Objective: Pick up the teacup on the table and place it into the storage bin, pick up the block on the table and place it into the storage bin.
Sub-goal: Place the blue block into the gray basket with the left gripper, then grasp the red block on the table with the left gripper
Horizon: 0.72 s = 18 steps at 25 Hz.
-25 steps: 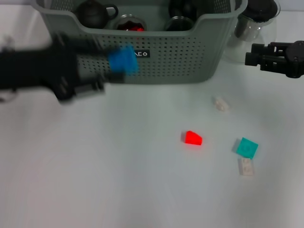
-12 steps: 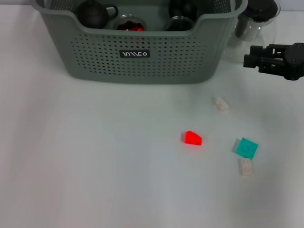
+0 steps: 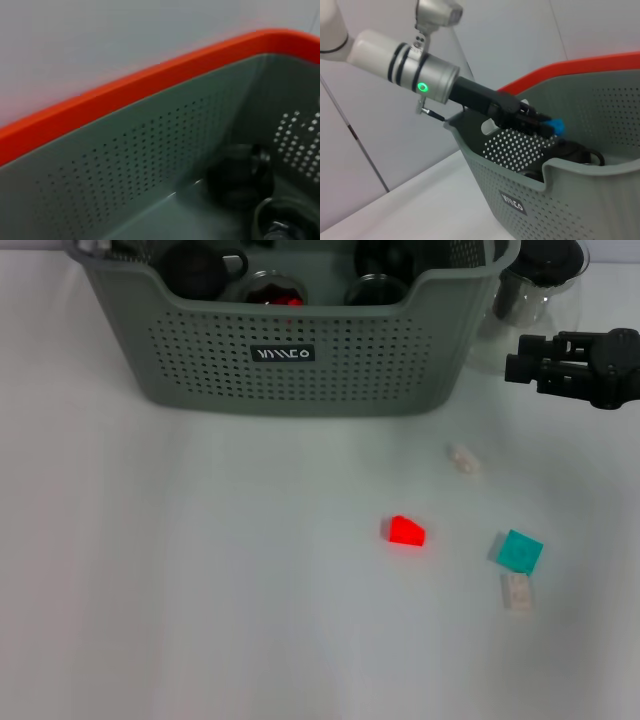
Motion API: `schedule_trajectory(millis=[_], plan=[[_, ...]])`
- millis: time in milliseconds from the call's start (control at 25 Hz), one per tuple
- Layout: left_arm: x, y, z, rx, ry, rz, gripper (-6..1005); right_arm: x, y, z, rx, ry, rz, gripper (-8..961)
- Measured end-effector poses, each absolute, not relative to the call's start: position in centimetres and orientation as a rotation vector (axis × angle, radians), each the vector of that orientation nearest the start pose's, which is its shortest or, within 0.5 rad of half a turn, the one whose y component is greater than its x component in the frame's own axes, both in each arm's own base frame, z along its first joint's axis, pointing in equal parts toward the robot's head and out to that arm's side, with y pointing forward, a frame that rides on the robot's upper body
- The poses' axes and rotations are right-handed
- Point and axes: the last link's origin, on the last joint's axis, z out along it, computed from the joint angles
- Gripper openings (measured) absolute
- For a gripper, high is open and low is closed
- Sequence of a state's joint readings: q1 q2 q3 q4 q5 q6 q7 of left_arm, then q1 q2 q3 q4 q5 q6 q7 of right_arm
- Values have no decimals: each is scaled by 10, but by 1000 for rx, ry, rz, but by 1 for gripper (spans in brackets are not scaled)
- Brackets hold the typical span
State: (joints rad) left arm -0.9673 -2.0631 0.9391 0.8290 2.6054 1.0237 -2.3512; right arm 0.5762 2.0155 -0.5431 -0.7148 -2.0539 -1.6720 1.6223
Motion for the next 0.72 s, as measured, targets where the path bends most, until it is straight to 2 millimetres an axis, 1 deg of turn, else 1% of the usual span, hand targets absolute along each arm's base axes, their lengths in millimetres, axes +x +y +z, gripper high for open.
schedule_trajectory(millis=[80,160,280,320,360,400,520,600,680,720], plan=[[-148,480,16,-2330,-826,-6,536,258,344,49,-2664,838,775,490],[-144,480,17,-2323,-829,-36,551,259,344,49,-2660,841,774,490],[-137,473,32,-2313,-820,-138,574,260,344,49,-2654,844,771,489],[-134,466,42,-2311,-806,-204,582,261,344,49,-2653,845,770,489],[-132,461,48,-2316,-797,-248,589,261,344,48,-2652,845,769,489],[-131,452,56,-2324,-780,-304,597,261,344,49,-2651,846,769,489],[-136,415,80,-2370,-685,-493,710,260,345,49,-2651,843,768,489],[-149,384,95,-2408,-598,-631,786,259,346,49,-2653,838,768,489],[-168,351,107,-2453,-513,-781,783,259,346,49,-2654,838,767,489],[-175,342,109,-2465,-485,-827,781,259,346,49,-2654,839,767,489]])
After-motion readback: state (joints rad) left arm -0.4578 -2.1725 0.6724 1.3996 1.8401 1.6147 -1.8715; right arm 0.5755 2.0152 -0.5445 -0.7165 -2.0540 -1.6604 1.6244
